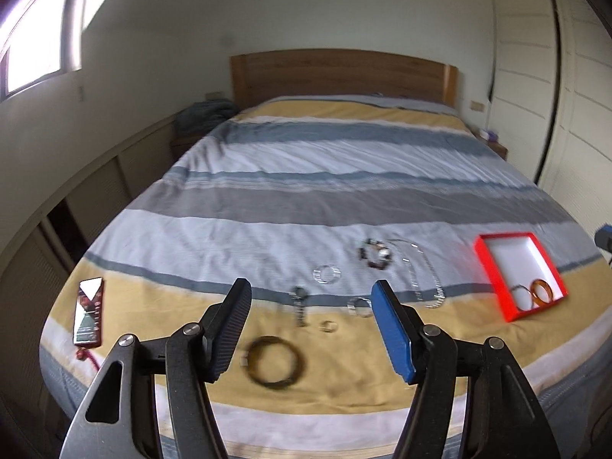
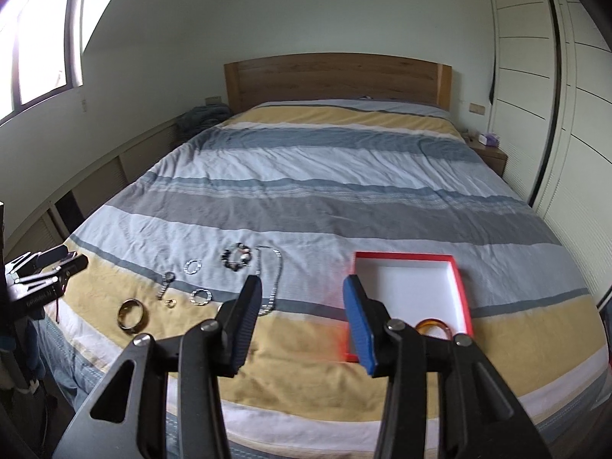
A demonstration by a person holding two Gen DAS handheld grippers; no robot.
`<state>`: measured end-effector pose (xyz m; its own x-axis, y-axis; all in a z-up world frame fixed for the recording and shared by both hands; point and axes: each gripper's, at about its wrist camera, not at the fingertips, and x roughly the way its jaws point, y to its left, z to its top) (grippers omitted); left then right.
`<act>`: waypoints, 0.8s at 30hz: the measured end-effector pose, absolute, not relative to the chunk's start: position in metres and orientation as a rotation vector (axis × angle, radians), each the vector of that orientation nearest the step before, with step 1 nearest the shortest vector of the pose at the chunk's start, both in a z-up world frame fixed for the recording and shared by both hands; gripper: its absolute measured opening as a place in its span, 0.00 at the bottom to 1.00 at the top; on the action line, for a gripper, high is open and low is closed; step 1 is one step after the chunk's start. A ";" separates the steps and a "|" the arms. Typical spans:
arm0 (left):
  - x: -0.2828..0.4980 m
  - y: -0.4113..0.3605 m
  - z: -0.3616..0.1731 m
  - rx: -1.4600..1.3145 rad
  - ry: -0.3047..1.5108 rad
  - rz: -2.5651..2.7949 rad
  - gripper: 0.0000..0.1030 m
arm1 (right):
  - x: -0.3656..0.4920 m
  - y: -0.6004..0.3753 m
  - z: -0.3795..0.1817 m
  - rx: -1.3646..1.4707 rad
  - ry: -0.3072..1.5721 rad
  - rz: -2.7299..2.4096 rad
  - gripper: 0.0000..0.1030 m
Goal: Organize jewelry
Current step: 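Withdraw both tools from the box toward the remaining jewelry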
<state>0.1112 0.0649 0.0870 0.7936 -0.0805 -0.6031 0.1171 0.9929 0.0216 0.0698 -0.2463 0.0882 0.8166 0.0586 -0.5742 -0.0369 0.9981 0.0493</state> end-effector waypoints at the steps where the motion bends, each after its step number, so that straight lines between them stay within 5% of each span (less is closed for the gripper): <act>1: 0.110 0.078 0.087 0.059 0.640 -0.086 0.62 | 0.070 -0.240 0.088 0.035 0.616 0.060 0.41; 12: 0.120 0.147 0.050 -0.019 0.733 0.033 0.73 | 0.091 -0.179 0.057 -0.032 0.689 0.170 0.41; 24: 0.154 0.155 -0.035 -0.074 0.881 0.015 0.73 | 0.131 -0.138 -0.010 -0.082 0.819 0.280 0.41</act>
<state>0.1541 0.1553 -0.0346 0.6365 -0.0175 -0.7710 -0.0437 0.9973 -0.0587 0.1314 -0.1378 -0.0098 0.6484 0.2150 -0.7303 -0.2778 0.9600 0.0360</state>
